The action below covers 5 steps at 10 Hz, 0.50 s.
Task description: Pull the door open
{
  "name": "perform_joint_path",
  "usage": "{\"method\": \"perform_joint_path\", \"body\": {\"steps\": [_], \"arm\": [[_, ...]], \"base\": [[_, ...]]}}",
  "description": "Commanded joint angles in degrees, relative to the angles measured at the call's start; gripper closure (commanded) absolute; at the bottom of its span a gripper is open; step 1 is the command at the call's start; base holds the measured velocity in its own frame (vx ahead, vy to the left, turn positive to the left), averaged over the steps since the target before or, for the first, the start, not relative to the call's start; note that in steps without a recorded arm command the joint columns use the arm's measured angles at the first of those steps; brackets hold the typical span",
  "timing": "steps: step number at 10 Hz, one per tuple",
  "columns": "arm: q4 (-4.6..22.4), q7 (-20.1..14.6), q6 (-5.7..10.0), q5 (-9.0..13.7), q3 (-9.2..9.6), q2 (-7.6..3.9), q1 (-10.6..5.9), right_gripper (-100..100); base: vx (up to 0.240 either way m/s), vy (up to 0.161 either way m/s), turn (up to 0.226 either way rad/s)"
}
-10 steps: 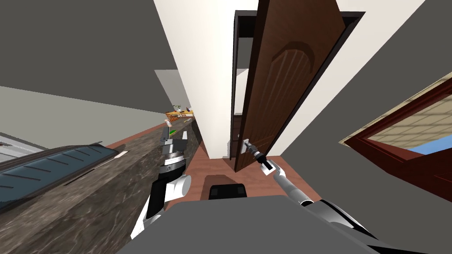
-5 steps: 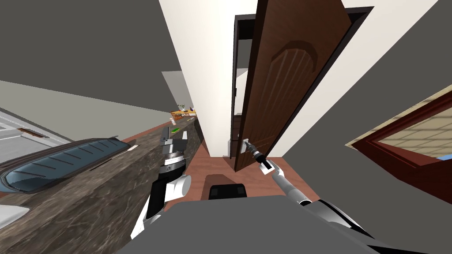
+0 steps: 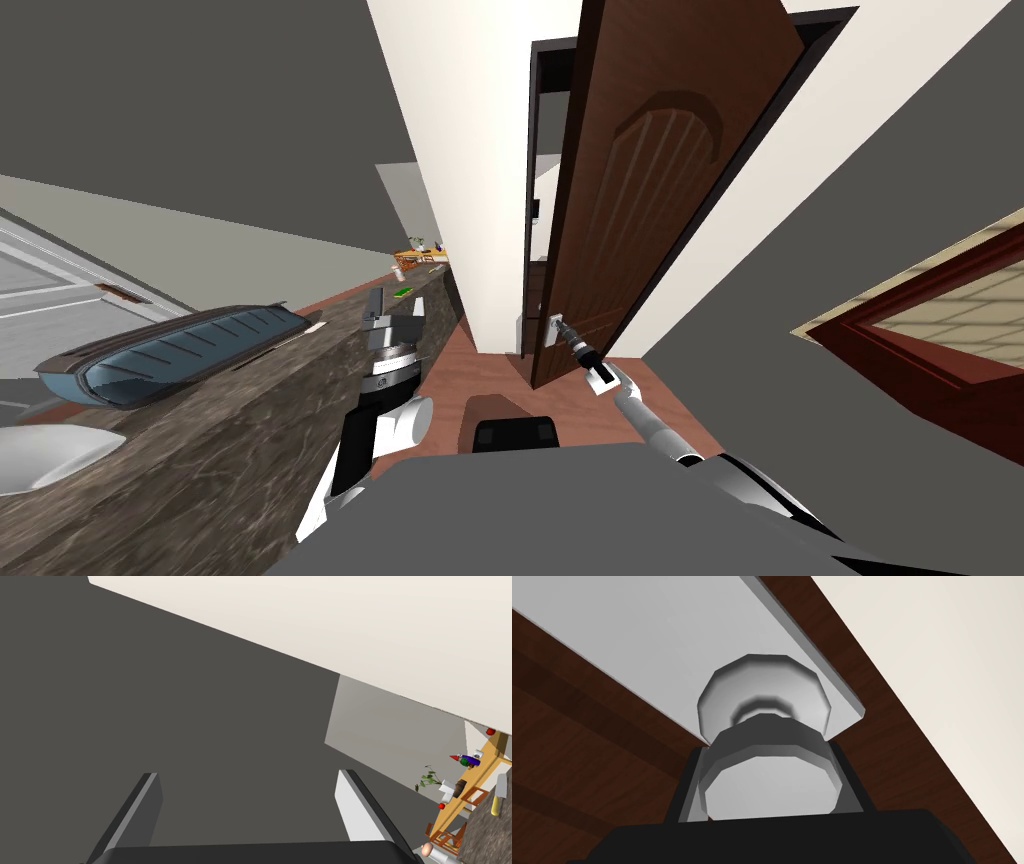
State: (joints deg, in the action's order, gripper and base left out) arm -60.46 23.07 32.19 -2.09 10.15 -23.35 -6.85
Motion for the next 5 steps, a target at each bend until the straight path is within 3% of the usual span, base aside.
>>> {"method": "perform_joint_path", "body": {"steps": [1,5], "arm": [[-0.17,-1.76,-0.03,0.54,0.32,0.47,0.09,100],[-0.77,-8.22,-0.97,3.75,0.29,1.53,0.16,100]], "base": [[-0.042,-0.046,0.047],[-0.055,-0.051,0.077]]}}
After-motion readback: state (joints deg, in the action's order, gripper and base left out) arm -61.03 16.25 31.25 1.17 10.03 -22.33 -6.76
